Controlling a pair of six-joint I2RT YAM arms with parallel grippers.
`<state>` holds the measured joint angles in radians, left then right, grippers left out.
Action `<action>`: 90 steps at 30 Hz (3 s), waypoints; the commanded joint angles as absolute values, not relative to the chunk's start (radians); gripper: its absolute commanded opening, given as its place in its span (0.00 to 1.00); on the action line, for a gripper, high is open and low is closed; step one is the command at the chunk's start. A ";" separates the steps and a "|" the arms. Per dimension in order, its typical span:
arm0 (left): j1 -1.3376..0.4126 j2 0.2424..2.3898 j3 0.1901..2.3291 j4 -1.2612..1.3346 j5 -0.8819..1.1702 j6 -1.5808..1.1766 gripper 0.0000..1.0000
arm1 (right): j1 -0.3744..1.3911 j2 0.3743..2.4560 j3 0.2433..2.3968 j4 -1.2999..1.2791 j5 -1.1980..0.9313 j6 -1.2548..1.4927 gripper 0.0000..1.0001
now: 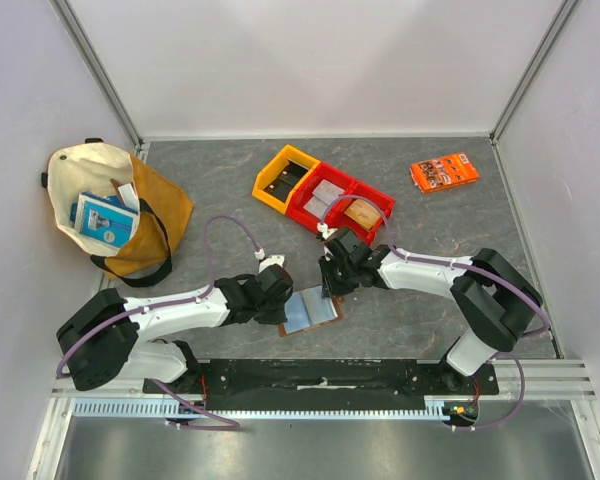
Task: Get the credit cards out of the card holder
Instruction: Remove the credit card from the card holder.
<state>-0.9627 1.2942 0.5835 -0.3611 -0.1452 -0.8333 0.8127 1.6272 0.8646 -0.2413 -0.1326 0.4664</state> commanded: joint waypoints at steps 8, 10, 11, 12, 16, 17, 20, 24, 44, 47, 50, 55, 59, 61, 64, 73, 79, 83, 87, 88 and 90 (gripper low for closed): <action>-0.979 1.335 0.578 -0.370 -0.156 -0.862 0.08 | 0.824 1.592 0.913 -0.201 -0.287 0.485 0.19; -0.980 1.333 0.578 -0.371 -0.158 -0.862 0.08 | 0.824 1.583 0.914 -0.186 -0.320 0.494 0.20; -0.980 1.335 0.577 -0.368 -0.158 -0.862 0.08 | 0.825 1.577 0.914 -0.178 -0.340 0.498 0.20; -0.979 1.332 0.577 -0.368 -0.158 -0.864 0.08 | 0.825 1.571 0.914 -0.167 -0.359 0.506 0.22; -0.982 1.328 0.575 -0.365 -0.161 -0.865 0.08 | 0.833 1.554 0.920 -0.141 -0.419 0.525 0.27; -0.983 1.327 0.574 -0.365 -0.160 -0.867 0.08 | 0.834 1.554 0.923 -0.138 -0.426 0.528 0.28; -0.982 1.322 0.571 -0.364 -0.160 -0.868 0.08 | 0.842 1.558 0.933 -0.133 -0.449 0.529 0.30; -0.982 1.309 0.565 -0.364 -0.164 -0.877 0.08 | 0.857 1.583 0.939 -0.121 -0.486 0.529 0.33; -0.982 1.092 0.508 -0.417 -0.259 -0.979 0.14 | 0.856 1.638 0.923 -0.109 -0.394 0.529 0.37; -0.980 1.014 0.496 -0.419 -0.282 -1.003 0.17 | 0.842 1.644 0.917 -0.080 -0.403 0.526 0.39; -0.980 0.941 0.483 -0.391 -0.290 -1.011 0.20 | 0.827 1.663 0.913 -0.040 -0.437 0.535 0.40; -0.974 0.954 0.453 -0.266 -0.239 -0.999 0.20 | 0.799 1.696 0.878 0.075 -0.512 0.580 0.40; -0.953 1.021 0.416 -0.181 -0.226 -1.000 0.11 | 0.782 1.733 0.862 0.130 -0.554 0.604 0.38; -0.934 1.041 0.400 -0.154 -0.212 -1.003 0.08 | 0.772 1.744 0.848 0.162 -0.563 0.618 0.37; -0.905 1.061 0.377 -0.141 -0.196 -1.012 0.02 | 0.765 1.758 0.835 0.176 -0.557 0.623 0.36; -0.859 1.095 0.334 -0.124 -0.129 -1.038 0.02 | 0.753 1.808 0.782 0.242 -0.595 0.638 0.34; -0.850 1.111 0.336 -0.132 -0.117 -1.040 0.02 | 0.747 1.828 0.749 0.353 -0.658 0.681 0.28; -0.848 1.112 0.341 -0.147 -0.117 -1.039 0.02 | 0.736 1.832 0.719 0.428 -0.704 0.715 0.23; -0.847 1.086 0.359 -0.178 -0.120 -1.025 0.02 | 0.733 1.833 0.712 0.451 -0.722 0.721 0.17; -0.847 1.078 0.365 -0.187 -0.120 -1.022 0.02 | 0.735 1.833 0.712 0.451 -0.724 0.721 0.17; -0.847 1.052 0.380 -0.202 -0.114 -1.011 0.04 | 0.735 1.832 0.715 0.451 -0.726 0.721 0.16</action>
<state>-0.8486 1.0817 0.3534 -0.1535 -0.1196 -1.0100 0.7208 1.8244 0.7147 0.3855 -0.6521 0.7002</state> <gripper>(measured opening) 0.025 0.170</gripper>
